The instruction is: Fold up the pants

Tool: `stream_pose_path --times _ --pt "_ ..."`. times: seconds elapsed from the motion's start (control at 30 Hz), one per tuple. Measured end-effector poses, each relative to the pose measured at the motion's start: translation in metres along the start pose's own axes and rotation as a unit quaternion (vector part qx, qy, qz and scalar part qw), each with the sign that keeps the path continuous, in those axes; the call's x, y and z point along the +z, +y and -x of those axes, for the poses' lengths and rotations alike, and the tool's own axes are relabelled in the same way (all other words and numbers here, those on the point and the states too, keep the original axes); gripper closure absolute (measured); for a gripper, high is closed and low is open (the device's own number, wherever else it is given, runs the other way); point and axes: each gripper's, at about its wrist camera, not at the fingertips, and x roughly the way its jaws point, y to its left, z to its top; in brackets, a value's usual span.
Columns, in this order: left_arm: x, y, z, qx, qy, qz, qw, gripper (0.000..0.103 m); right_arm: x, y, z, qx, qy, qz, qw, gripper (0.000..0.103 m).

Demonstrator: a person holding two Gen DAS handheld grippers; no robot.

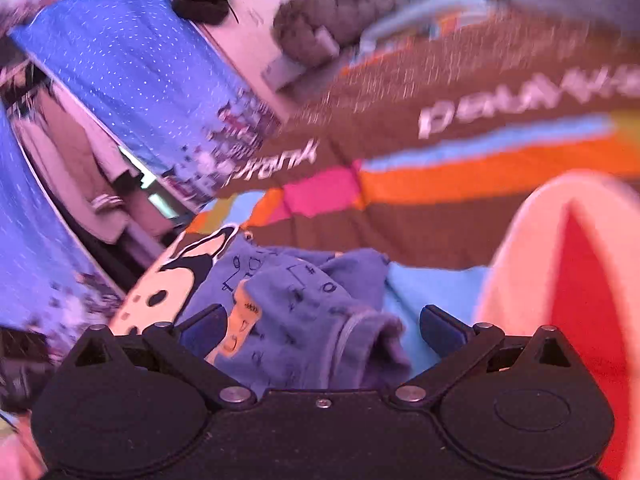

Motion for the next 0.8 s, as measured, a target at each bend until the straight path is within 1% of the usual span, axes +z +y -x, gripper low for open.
stream_pose_path --times 0.03,0.1,0.13,0.2,0.27,0.3,0.33,0.37,0.43,0.53,0.6,0.8 --pt "-0.003 0.0 -0.001 -0.003 -0.004 -0.015 0.9999 0.0 0.001 -0.003 -0.001 0.014 -0.015 -0.003 1.0 0.001" --pt "-0.005 -0.003 -0.002 0.0 0.0 -0.028 0.9996 0.0 0.002 -0.006 -0.004 0.036 -0.021 -0.012 0.999 0.001" --pt "-0.005 -0.004 -0.003 0.002 0.002 -0.03 0.9995 0.0 0.0 -0.005 -0.003 0.041 -0.022 -0.006 0.999 0.001" --pt "-0.007 -0.005 -0.003 -0.001 0.001 -0.025 0.9997 0.0 -0.007 -0.001 -0.002 0.047 -0.024 0.011 0.999 0.01" --pt "-0.006 -0.004 -0.004 -0.003 0.0 -0.02 0.9998 0.0 -0.011 -0.003 0.001 0.031 -0.035 0.007 0.999 0.031" --pt "-0.006 -0.003 -0.002 -0.003 0.0 -0.021 0.9998 0.0 -0.011 -0.003 0.001 0.031 -0.035 0.007 0.999 0.038" --pt "-0.006 -0.004 -0.002 -0.002 0.001 -0.023 0.9997 0.0 -0.01 -0.006 0.001 0.029 -0.04 -0.007 0.999 0.055" --pt "-0.007 -0.004 -0.002 0.001 0.002 -0.027 0.9996 0.0 -0.012 -0.018 0.003 0.02 -0.045 -0.04 0.998 0.065" --pt "-0.008 -0.006 -0.001 0.006 0.003 -0.034 0.9994 0.0 -0.012 -0.021 0.002 0.021 -0.048 -0.047 0.998 0.067" --pt "-0.008 -0.007 -0.001 0.009 0.003 -0.037 0.9993 0.0 -0.014 -0.011 0.0 -0.001 -0.047 -0.015 0.999 0.067" --pt "-0.008 -0.008 -0.001 0.008 0.003 -0.037 0.9993 0.0 -0.015 -0.009 0.0 -0.008 -0.046 -0.009 0.999 0.067" --pt "-0.01 -0.01 0.0 0.01 -0.003 -0.037 0.9993 0.001 -0.016 -0.011 -0.001 -0.007 -0.048 -0.017 0.999 0.067"
